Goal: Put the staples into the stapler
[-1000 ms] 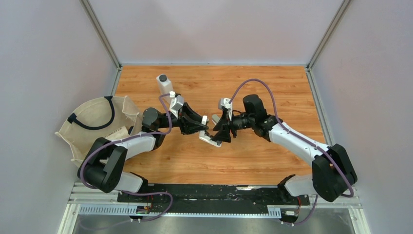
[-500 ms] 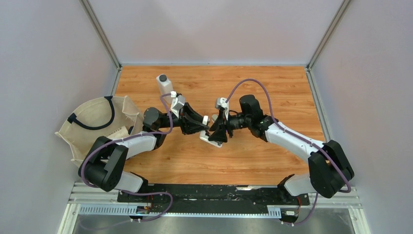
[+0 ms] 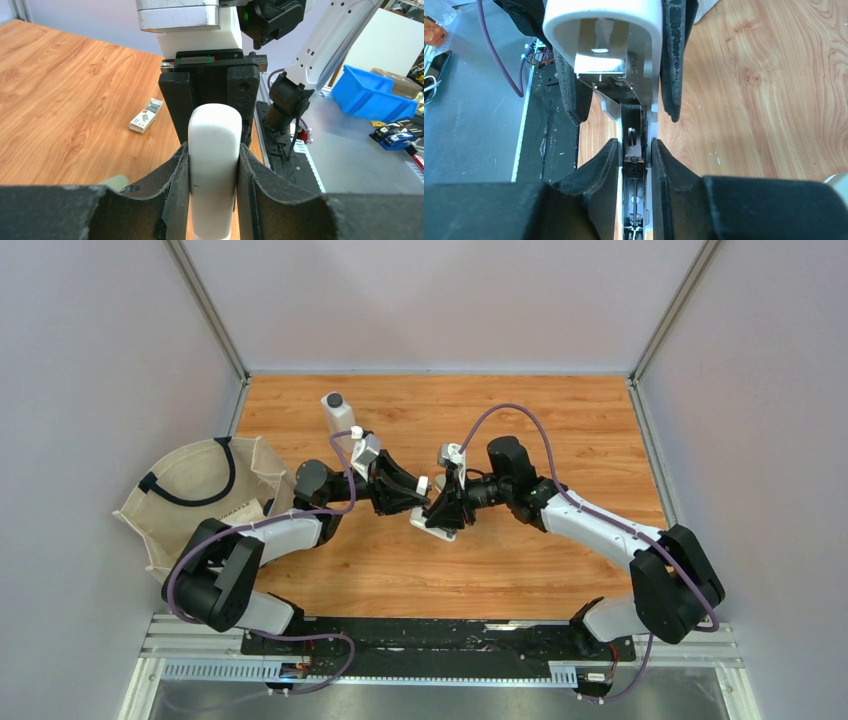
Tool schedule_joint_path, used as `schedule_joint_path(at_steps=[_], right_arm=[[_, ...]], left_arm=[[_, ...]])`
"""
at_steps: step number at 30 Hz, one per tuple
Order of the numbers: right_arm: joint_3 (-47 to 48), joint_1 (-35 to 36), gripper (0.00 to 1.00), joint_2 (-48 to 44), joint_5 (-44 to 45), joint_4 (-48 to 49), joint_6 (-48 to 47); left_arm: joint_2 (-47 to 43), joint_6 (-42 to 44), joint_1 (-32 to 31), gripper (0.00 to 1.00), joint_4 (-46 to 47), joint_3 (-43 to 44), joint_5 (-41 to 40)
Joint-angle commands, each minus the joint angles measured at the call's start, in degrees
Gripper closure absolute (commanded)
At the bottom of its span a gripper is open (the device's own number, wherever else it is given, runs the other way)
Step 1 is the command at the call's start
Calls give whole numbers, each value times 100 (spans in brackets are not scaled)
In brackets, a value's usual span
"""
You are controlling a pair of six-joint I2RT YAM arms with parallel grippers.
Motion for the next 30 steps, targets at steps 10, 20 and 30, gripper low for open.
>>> schedule_joint_path(at_steps=[10, 20, 30], right_arm=[[95, 12, 82, -81, -45, 180, -134], [95, -50, 85, -125, -1, 162, -152], [130, -76, 91, -125, -1, 118, -125]], left_arm=[[46, -95, 29, 86, 425, 285, -12], [-42, -235, 275, 65, 425, 294, -38], [-86, -332, 381, 43, 425, 294, -65]])
